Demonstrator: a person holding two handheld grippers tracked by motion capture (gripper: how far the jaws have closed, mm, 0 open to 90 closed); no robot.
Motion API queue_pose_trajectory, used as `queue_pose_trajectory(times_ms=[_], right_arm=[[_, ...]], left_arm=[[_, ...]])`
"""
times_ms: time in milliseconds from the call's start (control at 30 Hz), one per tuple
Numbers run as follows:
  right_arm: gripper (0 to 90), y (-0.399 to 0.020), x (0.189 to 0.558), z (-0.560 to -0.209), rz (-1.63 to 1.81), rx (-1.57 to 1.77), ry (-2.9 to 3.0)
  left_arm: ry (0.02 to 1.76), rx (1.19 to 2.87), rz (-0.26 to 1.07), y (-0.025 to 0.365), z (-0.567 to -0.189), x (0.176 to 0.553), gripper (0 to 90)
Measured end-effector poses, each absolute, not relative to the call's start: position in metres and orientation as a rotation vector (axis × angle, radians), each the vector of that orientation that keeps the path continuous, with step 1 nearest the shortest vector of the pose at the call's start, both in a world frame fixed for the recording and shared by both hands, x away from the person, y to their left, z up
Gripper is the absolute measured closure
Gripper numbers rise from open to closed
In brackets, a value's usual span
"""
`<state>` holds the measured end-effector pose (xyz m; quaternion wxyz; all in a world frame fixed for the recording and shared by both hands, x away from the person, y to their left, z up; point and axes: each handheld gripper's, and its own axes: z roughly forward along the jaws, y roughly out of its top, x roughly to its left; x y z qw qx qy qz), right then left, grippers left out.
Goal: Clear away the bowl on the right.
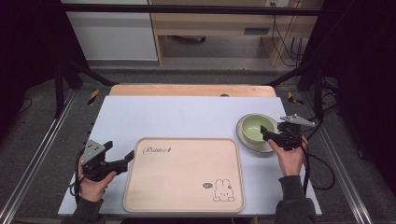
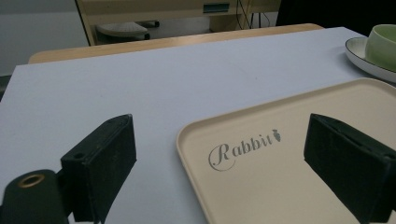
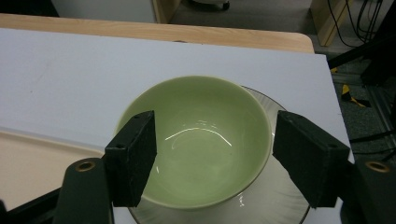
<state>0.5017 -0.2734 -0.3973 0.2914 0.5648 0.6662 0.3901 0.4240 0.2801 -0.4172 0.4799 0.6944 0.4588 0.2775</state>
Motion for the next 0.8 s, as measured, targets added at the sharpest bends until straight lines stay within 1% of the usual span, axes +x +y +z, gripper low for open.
queue_pose_trajectory(times_ms=[433,800], right_arm=[[37.1,-0.278,0.517,-0.407,0.963,1.575,1.793],[38.5,-0.285,0.525,-0.411,0.926,1.606,1.787]], left_arm=[[1.116,1.702,0.676,0.28,-0.418,0.424,9.0],[1.117,1.707,0.674,0.28,-0.419,0.425,9.0]])
